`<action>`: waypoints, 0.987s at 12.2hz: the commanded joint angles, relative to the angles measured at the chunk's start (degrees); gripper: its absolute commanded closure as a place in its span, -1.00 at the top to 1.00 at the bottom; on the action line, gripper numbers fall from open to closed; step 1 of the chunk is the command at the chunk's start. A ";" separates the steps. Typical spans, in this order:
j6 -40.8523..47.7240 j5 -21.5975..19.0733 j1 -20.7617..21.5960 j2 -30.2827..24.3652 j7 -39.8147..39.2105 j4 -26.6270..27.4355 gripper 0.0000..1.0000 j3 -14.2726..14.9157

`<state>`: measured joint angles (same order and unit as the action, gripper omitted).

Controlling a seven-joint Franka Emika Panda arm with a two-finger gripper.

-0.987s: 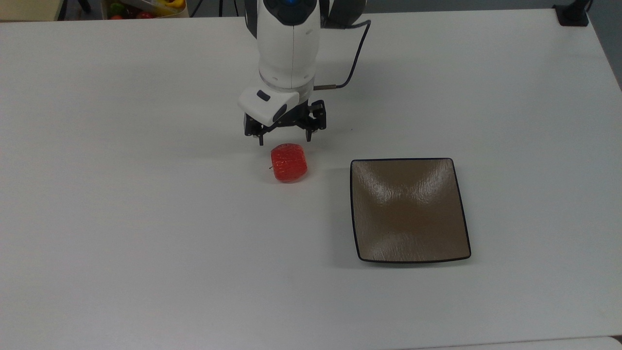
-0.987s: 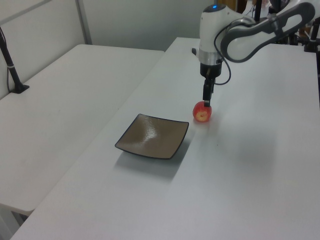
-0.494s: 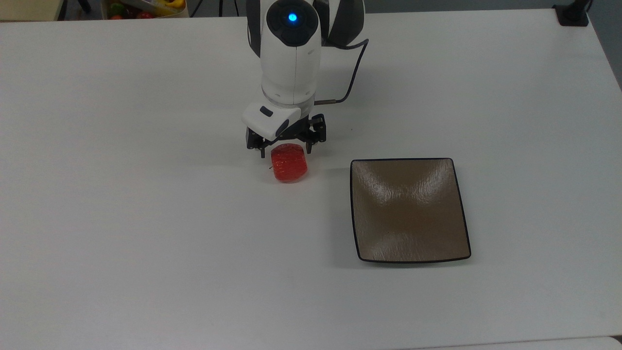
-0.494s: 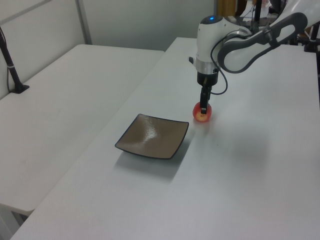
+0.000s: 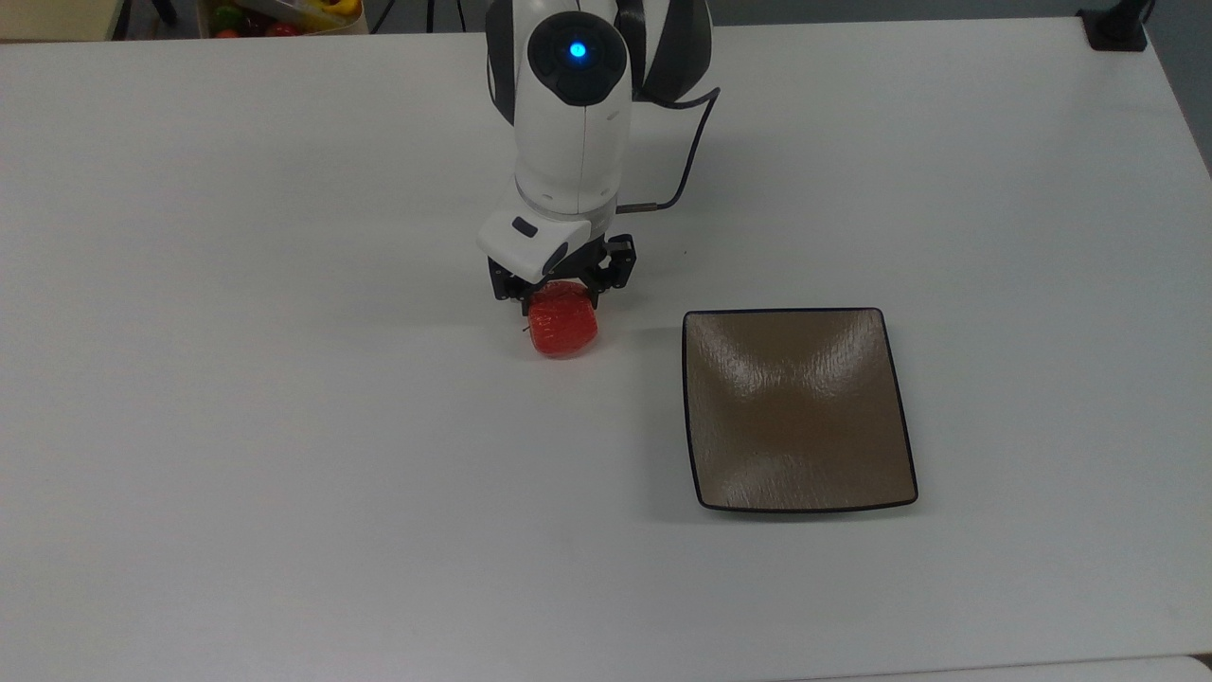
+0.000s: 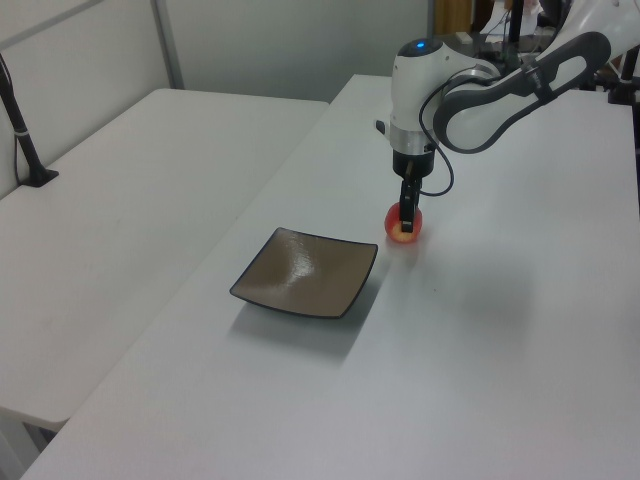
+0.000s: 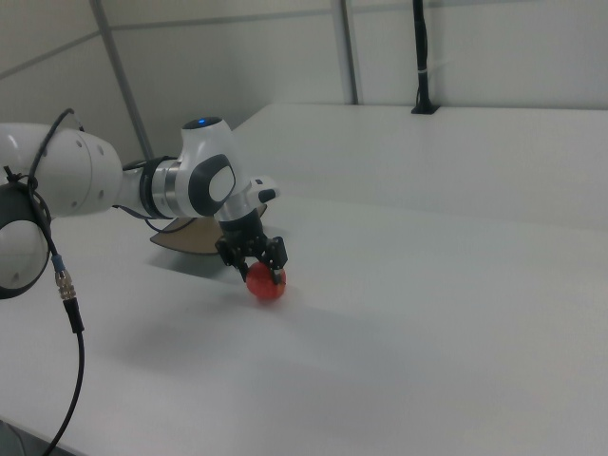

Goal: Apples placed on a ceramic plate
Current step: 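Lift the apple and carry it over the brown plate, lowering it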

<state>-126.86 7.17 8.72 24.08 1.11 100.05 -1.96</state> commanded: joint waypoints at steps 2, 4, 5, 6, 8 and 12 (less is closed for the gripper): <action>-0.67 0.13 -0.02 -0.43 1.61 -1.95 0.19 -0.15; -0.76 -0.23 0.16 -0.61 3.53 -4.68 0.20 -0.23; -0.93 -0.05 0.24 -0.26 5.11 -5.82 0.20 -1.19; -0.94 0.03 0.16 0.18 6.17 -7.13 0.21 -2.85; -1.02 0.65 1.64 0.45 8.46 -9.07 0.25 -4.62; -1.11 1.61 7.79 6.40 10.39 -16.09 0.28 -4.37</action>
<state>-126.93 7.17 13.57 25.20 8.92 89.46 -6.88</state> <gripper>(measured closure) 0.286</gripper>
